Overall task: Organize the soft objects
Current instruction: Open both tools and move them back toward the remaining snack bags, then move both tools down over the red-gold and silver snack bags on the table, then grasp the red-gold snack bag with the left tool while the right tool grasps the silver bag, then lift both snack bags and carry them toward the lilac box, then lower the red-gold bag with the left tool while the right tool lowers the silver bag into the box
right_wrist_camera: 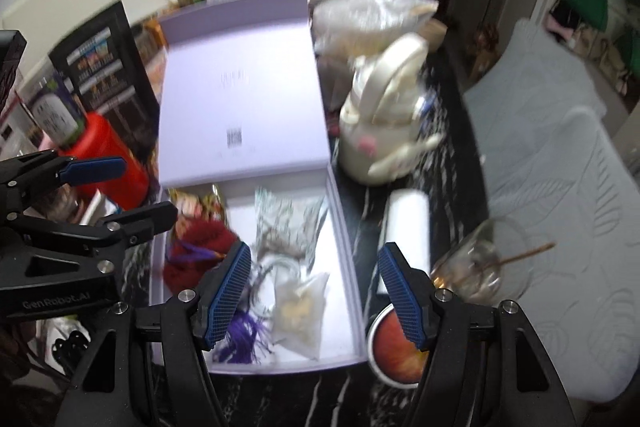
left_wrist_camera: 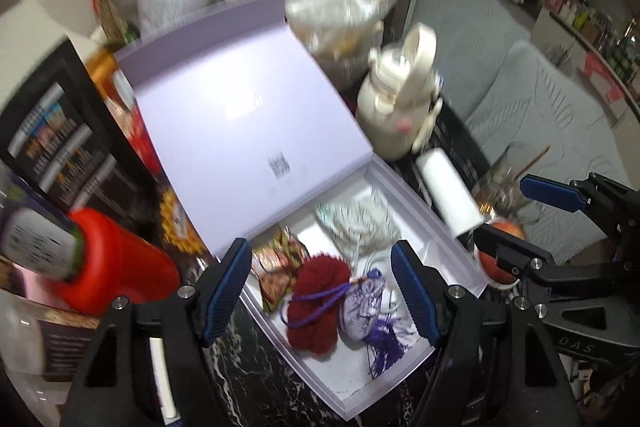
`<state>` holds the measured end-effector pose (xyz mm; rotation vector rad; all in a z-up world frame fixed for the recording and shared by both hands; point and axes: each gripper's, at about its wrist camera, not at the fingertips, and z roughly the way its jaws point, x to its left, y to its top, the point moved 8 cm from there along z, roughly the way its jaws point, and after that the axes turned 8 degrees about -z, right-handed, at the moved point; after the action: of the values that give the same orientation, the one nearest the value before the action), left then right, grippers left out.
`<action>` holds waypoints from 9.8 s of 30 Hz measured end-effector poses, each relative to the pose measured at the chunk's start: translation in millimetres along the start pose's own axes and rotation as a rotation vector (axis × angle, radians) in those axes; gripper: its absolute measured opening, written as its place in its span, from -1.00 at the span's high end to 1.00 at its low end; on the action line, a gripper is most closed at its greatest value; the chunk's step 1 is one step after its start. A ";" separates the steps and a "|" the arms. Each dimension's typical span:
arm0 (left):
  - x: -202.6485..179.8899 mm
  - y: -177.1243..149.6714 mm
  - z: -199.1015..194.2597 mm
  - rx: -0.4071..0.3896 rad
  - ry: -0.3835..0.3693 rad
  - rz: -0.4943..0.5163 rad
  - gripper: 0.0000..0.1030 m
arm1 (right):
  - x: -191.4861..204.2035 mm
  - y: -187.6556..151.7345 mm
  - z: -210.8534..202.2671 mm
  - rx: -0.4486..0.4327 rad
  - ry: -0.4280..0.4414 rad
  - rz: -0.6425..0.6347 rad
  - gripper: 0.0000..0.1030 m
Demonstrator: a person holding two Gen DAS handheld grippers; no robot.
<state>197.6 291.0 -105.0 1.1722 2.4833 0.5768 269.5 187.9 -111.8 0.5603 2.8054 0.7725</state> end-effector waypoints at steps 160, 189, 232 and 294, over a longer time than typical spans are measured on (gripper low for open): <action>-161.7 -262.8 55.5 0.425 -0.245 0.248 0.42 | -78.8 -321.1 8.8 0.305 0.026 0.389 0.32; -157.6 -312.4 13.2 0.410 -0.288 0.315 0.42 | -17.3 -378.5 -31.7 0.338 -0.092 0.382 0.25; -36.6 -301.3 -98.3 0.181 -0.230 0.158 0.42 | 160.3 -293.8 -101.4 0.199 0.158 0.149 0.42; -5.1 3.1 20.8 -0.016 -0.084 -0.025 0.42 | 26.6 2.4 31.8 0.000 0.140 -0.067 0.42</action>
<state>212.3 293.3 -120.8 1.1340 2.4152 0.5280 254.4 215.0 -139.4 0.4259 2.9340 0.8293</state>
